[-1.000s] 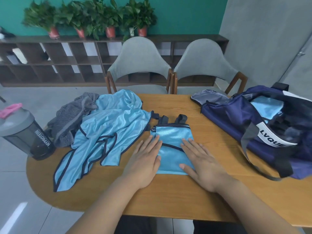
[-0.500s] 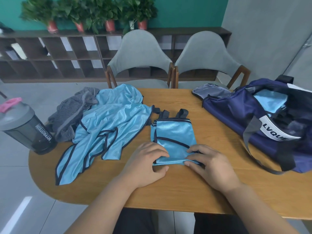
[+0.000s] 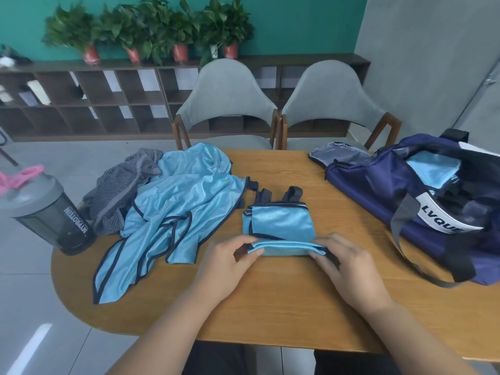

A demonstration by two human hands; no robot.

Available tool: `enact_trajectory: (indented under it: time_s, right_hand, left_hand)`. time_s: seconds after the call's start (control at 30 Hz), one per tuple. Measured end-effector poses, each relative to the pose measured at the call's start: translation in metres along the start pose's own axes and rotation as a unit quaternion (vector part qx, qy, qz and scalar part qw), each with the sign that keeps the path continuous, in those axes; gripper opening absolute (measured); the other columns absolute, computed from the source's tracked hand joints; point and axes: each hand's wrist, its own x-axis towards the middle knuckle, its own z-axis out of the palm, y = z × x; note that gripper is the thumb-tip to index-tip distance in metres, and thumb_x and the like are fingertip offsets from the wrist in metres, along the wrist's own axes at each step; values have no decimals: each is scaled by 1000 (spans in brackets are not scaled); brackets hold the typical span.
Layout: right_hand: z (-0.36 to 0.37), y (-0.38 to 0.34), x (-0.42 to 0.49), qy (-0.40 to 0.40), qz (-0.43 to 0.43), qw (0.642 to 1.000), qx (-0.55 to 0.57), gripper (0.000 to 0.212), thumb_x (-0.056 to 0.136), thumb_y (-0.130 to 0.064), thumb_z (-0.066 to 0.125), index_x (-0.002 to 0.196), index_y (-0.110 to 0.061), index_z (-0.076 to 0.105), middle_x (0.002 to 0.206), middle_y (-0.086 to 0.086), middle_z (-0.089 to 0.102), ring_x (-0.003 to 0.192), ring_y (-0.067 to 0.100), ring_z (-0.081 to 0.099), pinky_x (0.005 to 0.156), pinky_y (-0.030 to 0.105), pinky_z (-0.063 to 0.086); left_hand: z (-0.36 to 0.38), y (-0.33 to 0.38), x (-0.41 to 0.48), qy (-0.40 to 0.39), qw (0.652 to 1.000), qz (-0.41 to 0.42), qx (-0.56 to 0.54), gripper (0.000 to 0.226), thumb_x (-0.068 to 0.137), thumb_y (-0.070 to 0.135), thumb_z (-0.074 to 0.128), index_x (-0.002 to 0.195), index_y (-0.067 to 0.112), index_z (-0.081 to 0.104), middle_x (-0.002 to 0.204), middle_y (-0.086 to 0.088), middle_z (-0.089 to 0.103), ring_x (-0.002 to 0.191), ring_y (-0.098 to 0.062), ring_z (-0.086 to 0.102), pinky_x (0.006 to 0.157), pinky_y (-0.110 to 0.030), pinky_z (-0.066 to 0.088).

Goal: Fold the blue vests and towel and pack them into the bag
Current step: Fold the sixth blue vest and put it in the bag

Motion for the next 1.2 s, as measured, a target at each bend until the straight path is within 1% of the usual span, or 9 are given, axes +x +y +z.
enact_trajectory:
  time_s: [0.13,0.27,0.33,0.43,0.5,0.6,0.73,0.97,1.2]
  right_hand:
    - [-10,-8,11,25,102,992,77,22,93,-34,75,115,-38,73,92,-23,71,87,3,68,79,13,49]
    - [-8,-1,51,-10,174,979,107,21,97,-34,72,114,-45,70,68,-6,55,61,8,51,60,17,41]
    - [-2,4,74,-8,201,975,97,20,97,-31,72,112,-43,71,72,-10,56,61,5,51,57,16,41]
    - [13,13,98,-6,246,967,69,24,98,-28,70,117,-42,71,95,-12,66,84,5,62,65,18,42]
    - [22,16,104,-25,249,968,35,24,99,-25,67,117,-39,73,112,-12,69,95,9,66,68,18,42]
    - [32,15,99,-52,235,971,-7,22,100,-22,65,116,-32,75,120,-10,65,91,21,70,67,23,47]
    - [39,17,79,-14,187,982,-18,13,97,-20,66,104,-30,71,107,-11,62,75,12,64,67,29,52]
    - [47,15,72,-3,106,986,-126,6,90,-21,62,93,-25,59,92,-11,52,85,13,48,71,29,40]
    - [52,13,81,-39,160,963,-215,10,96,-22,50,94,-29,56,94,-9,54,94,20,47,75,36,36]
  left_hand:
    - [-4,16,8,16,995,-69,-75,23,89,43,81,110,46,72,92,21,72,99,5,66,86,-6,45]
    - [-6,25,44,-18,989,-94,-112,19,97,40,74,114,42,68,67,10,59,69,-5,58,74,-21,48]
    - [-2,25,66,-1,989,-107,-99,15,98,38,73,112,39,70,68,8,58,67,-7,56,71,-24,47]
    - [6,23,94,13,987,-143,-67,12,99,37,71,110,38,72,79,-1,62,65,-8,55,63,-23,44]
    - [11,17,101,7,986,-161,-31,10,100,36,69,109,37,73,81,-1,61,64,-9,54,59,-23,42]
    - [15,8,94,-5,984,-175,10,9,101,34,67,107,34,74,77,5,59,65,-11,56,56,-24,39]
    - [17,2,81,-8,981,-195,-16,11,99,35,66,105,32,75,85,6,67,71,-11,62,59,-23,44]
    - [13,6,82,-50,979,-197,7,12,100,34,62,107,29,70,86,3,62,72,-13,58,64,-30,50]
    - [19,8,83,-19,982,-166,88,15,101,40,65,111,28,63,97,4,62,81,-13,62,72,-36,57]
